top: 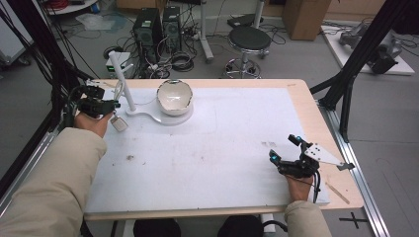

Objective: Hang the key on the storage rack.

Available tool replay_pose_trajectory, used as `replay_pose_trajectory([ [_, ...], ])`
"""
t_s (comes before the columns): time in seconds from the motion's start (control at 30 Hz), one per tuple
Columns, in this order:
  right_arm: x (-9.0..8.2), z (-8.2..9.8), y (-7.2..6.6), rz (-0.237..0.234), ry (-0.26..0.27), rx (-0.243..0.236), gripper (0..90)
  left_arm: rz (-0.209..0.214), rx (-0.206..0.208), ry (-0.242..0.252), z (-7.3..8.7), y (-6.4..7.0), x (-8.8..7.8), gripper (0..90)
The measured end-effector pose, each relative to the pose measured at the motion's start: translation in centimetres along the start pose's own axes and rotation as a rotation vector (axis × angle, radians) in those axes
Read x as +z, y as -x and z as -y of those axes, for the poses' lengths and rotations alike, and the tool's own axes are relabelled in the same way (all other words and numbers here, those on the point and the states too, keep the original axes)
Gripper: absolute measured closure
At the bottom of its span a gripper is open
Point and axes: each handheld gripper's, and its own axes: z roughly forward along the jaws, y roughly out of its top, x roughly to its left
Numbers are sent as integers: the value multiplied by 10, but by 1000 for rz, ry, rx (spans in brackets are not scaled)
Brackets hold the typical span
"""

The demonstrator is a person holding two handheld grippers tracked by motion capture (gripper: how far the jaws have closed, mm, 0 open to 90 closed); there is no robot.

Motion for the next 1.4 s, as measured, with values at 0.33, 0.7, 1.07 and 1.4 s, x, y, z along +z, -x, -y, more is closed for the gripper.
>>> replay_pose_trajectory([
  [0.33, 0, 0, 0, 3, 2, -8, 5, 4, -19, -13, 7, -2, 10, 816],
  [0.7, 0, 0, 1, -1, 3, -4, 5, -39, 57, 114, 23, -4, 4, 597],
  [1.07, 0, 0, 0, 0, -1, 0, 5, 229, 157, 306, 39, 0, -36, 231],
  [1.4, 0, 0, 0, 1, 2, -6, 4, 380, 198, 438, 74, 12, -62, 17],
])
